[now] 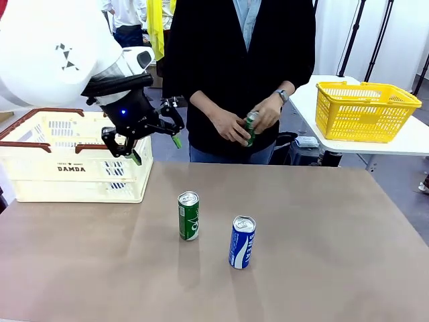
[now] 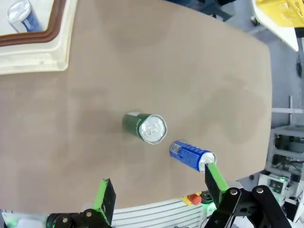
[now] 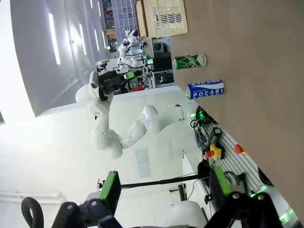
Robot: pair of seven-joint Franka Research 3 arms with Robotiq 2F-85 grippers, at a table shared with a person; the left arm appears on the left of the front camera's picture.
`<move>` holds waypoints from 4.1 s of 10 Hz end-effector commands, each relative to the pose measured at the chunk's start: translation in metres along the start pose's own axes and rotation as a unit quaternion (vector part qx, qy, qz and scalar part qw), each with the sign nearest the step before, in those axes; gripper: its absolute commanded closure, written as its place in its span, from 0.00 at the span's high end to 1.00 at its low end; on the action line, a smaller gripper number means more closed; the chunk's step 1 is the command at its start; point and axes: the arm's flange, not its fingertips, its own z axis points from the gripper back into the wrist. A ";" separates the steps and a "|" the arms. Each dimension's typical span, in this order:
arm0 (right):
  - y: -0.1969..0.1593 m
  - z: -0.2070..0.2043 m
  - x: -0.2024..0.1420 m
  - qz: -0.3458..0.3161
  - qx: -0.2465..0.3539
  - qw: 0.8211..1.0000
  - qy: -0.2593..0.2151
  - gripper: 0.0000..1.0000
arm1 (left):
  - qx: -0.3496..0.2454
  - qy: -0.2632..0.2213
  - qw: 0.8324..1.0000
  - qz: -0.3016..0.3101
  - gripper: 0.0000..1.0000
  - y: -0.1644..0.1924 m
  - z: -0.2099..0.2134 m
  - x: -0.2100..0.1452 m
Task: Place the drinks into the Shopping basket.
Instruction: Pick up one drink and place it into the Shopping basket.
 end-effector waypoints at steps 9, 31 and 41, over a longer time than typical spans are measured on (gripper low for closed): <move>0.006 0.006 -0.002 -0.009 0.000 1.000 0.000 1.00 | 0.062 0.088 0.983 -0.147 1.00 0.063 0.058 0.060; 0.006 0.006 -0.002 -0.009 0.000 1.000 0.000 1.00 | 0.135 0.095 0.968 -0.189 1.00 -0.037 -0.123 0.044; 0.006 0.006 -0.002 -0.009 0.000 1.000 0.000 1.00 | 0.162 0.086 0.973 -0.140 1.00 -0.039 -0.201 0.013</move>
